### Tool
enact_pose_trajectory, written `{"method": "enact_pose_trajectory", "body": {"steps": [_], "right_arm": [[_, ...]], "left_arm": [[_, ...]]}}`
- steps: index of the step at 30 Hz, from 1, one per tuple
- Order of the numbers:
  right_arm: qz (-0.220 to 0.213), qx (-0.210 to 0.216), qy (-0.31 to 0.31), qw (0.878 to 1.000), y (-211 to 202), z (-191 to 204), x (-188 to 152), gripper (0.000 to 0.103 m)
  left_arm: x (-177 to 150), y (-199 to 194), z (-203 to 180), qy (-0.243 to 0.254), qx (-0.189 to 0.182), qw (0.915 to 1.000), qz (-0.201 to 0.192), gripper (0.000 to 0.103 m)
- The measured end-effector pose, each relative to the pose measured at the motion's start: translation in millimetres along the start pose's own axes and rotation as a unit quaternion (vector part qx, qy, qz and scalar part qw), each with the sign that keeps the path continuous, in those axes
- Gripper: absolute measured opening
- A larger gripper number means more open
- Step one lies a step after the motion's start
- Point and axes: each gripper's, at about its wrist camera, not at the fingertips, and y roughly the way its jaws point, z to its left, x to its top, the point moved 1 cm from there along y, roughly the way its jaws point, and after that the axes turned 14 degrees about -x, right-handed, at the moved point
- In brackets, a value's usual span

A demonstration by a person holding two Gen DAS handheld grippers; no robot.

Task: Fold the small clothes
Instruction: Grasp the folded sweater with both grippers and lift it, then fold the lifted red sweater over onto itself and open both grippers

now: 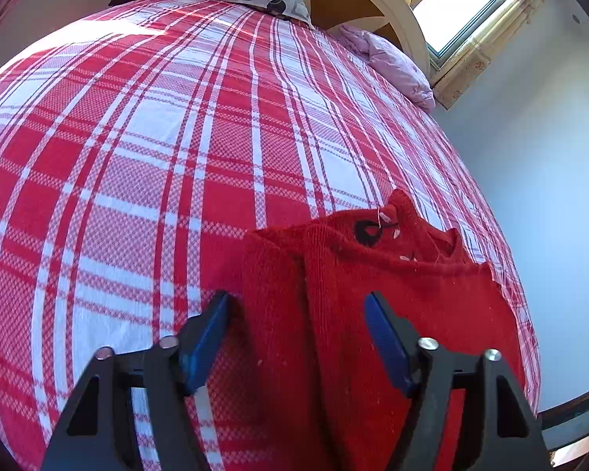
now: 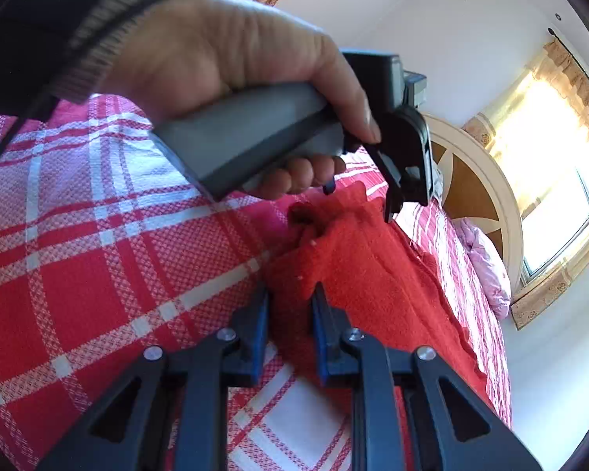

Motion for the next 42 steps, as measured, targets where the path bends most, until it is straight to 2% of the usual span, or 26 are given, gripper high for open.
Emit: {"method": "enact_pose_trajectory", "body": {"steps": [1,3,8,17,20,22,23,27,36,42], "right_arm": [[0.000,0.002,0.002,1.000,-0.2,-0.4,-0.1,0.023],[-0.001,0.005,0.007,1.000,0.4,-3.2,-0.6,0.022],[-0.009,0.026,0.039,0.999,1.1,-20.9,-2.7,0.020],[-0.018,0.051,0.144,0.988,-15.1,-75.0,-16.1,0.019],[-0.015,0.055,0.173,0.983,-15.7,-90.2,-22.3,0.019],[-0.009,0.062,0.206,0.977,-14.9,-105.9,-30.1,0.019],[-0.002,0.070,0.241,0.968,-14.5,-121.2,-39.7,0.019],[0.006,0.074,0.304,0.950,-18.4,-148.4,-58.1,0.018],[0.022,0.058,0.403,0.913,-28.3,-194.5,-101.5,0.018],[0.054,0.053,0.465,0.882,-26.2,-216.3,-140.0,0.018]], "left_arm": [[0.8,2.4,0.9,0.000,0.007,1.0000,0.006,0.021],[2.1,3.9,3.7,-0.010,-0.006,0.9999,0.004,0.013],[7.1,-4.4,-7.6,-0.007,0.001,1.0000,-0.004,0.011],[26.8,-11.7,-43.2,-0.026,-0.022,0.9992,-0.019,0.011],[31.0,-6.4,-63.8,-0.017,-0.031,0.9992,-0.021,0.011],[33.1,-1.1,-81.5,-0.005,-0.036,0.9991,-0.020,0.011],[33.6,0.4,-88.2,-0.001,-0.038,0.9991,-0.020,0.011],[38.0,12.0,-119.9,0.018,-0.050,0.9985,-0.018,0.011],[40.7,49.6,-182.6,0.058,-0.056,0.9967,0.002,0.011],[35.2,83.2,-214.9,0.080,-0.060,0.9947,0.024,0.010]]}}
